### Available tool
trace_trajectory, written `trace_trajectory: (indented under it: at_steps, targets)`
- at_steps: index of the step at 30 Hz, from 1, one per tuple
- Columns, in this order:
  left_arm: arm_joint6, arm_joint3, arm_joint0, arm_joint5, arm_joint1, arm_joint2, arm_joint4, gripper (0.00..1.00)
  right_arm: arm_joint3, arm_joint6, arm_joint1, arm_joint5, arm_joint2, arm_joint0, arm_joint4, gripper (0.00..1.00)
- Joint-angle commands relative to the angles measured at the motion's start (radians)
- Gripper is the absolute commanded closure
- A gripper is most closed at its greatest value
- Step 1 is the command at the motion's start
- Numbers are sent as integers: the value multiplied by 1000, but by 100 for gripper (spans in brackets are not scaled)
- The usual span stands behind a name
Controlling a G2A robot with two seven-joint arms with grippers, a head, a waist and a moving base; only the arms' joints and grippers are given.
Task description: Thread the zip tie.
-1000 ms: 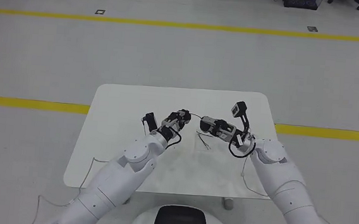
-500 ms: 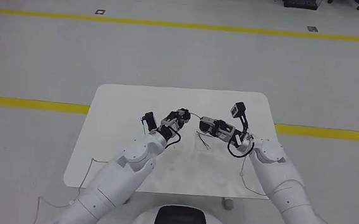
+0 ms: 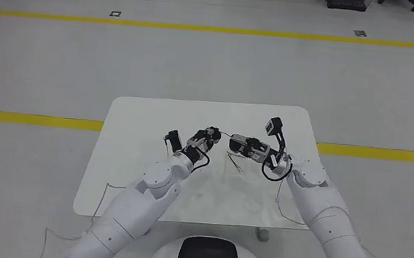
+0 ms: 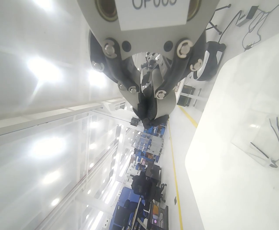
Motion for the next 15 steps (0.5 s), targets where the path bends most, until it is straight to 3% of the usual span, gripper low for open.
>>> trace_trajectory:
  at_steps: [1,5,9,15]
  targets:
    - [-1,1,0,1,-1,-1,1,100,1,1,-2,0,3,-1,-3,82]
    - [-2,2,2,1,-3,-3,3,100,3,3,-6,0,10,-2,-9,84]
    - [-3,2,4,3,-5,-6,5,100,7,7,-10,0,15,-2,-14,100]
    - [-8,3,6,8,-8,-10,4,100,12,12,-15,0,21,-2,-22,100]
